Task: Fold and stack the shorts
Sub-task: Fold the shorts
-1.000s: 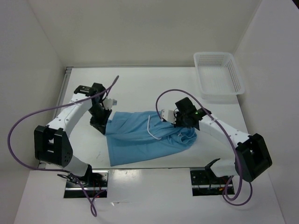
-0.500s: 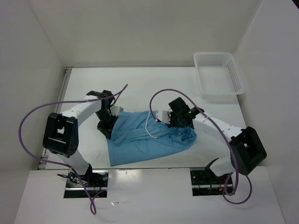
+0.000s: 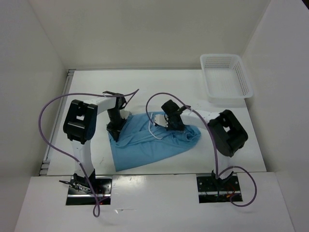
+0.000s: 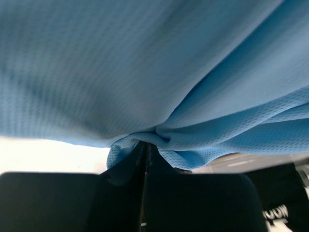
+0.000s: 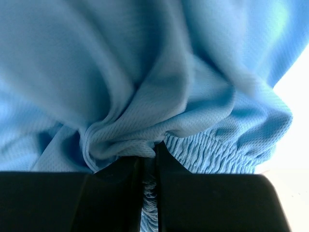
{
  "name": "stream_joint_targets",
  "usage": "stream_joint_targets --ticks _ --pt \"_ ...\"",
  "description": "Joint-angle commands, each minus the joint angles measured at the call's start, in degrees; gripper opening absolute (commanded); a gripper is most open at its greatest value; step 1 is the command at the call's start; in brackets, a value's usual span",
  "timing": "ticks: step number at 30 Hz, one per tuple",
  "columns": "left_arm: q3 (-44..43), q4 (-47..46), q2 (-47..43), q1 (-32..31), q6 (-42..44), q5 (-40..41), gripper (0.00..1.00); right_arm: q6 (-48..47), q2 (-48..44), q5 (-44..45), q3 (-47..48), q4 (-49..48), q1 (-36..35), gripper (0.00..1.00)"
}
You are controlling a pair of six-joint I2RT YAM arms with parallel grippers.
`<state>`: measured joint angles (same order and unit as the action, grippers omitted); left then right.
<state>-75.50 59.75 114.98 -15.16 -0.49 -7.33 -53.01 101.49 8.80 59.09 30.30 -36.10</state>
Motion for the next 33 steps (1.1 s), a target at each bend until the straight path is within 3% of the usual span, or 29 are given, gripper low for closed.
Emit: stream_joint_targets --ticks 1,6,9,14,19,28,33 --pt "-3.67 -17.64 7.43 2.67 0.49 7.07 0.00 5.27 9.41 -0.55 6.54 -0.86 2.33 0.00" --pt "-17.89 -20.11 14.56 7.85 0.49 10.94 0.00 14.23 23.54 2.26 27.51 3.97 5.33 0.00" --pt "-32.65 -19.59 21.23 10.40 0.49 12.52 0.00 17.23 28.39 3.86 36.60 3.98 6.39 0.00" --pt "-52.34 -16.86 25.21 11.82 0.49 13.92 0.00 22.50 28.41 4.39 45.39 0.20 8.40 0.00" --pt "-55.28 -15.45 19.77 12.34 0.49 10.33 0.00 26.65 23.25 3.68 49.28 -3.23 9.99 0.00" --pt "-45.70 -13.78 5.18 14.54 0.49 7.16 0.00 16.37 10.67 3.41 40.76 -7.28 10.52 0.00" --pt "-49.99 -13.78 4.89 17.79 0.49 6.63 0.00 14.61 10.65 5.18 42.68 -9.65 11.66 0.00"
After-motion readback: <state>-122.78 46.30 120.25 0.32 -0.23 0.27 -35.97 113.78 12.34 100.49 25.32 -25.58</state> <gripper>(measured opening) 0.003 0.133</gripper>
